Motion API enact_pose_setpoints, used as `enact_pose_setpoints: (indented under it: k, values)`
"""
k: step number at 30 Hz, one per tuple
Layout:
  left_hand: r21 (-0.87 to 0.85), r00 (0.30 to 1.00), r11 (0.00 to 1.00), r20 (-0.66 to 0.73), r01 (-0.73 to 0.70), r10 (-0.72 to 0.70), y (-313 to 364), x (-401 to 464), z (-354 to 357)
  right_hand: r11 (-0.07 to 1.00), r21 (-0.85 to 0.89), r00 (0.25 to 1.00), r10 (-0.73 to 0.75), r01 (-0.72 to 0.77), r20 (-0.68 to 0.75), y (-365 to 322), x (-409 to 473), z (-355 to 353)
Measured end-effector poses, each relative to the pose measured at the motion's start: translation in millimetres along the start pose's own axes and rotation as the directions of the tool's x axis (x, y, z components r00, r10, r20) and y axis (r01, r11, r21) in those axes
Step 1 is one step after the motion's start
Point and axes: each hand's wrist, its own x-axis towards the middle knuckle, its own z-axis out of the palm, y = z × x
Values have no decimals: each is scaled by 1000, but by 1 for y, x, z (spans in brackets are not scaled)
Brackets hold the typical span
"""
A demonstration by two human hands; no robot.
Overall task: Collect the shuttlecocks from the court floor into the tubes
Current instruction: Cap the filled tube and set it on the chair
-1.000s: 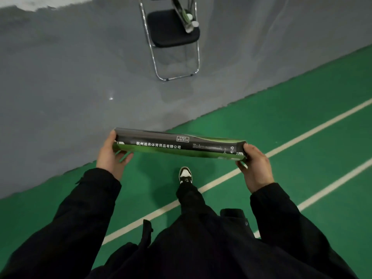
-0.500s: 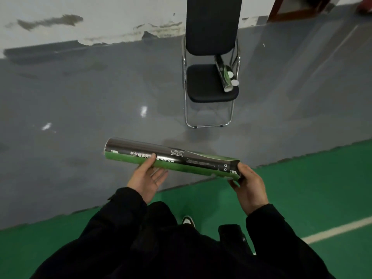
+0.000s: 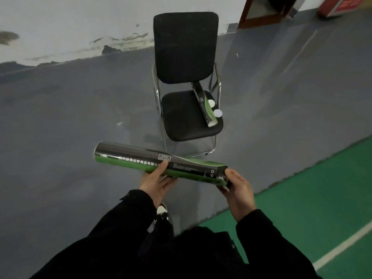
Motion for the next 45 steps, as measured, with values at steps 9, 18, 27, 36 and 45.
enact_pose_setpoints:
  k: [9,18,27,36,45]
  values:
    - [147,999,989,34,4,-9,91,141,115,999,-32,980,38,-45,-196,-86,140,28]
    - [52,982,997,-184,59,-48,93,321,221,964,-108,944,210,-243,-254,-142,378,-11]
    - [2,938,997,-339,82,-76,86,432,259,833,-434,923,215,-344,-319,-119,574,-25]
    - [172,949,981,-315,84,-26,69,450,227,653,-662,926,189,-368,-328,-24,681,-23]
    - [123,930,990,-368,65,-15,74,428,242,898,-367,934,114,-243,-339,-98,628,-26]
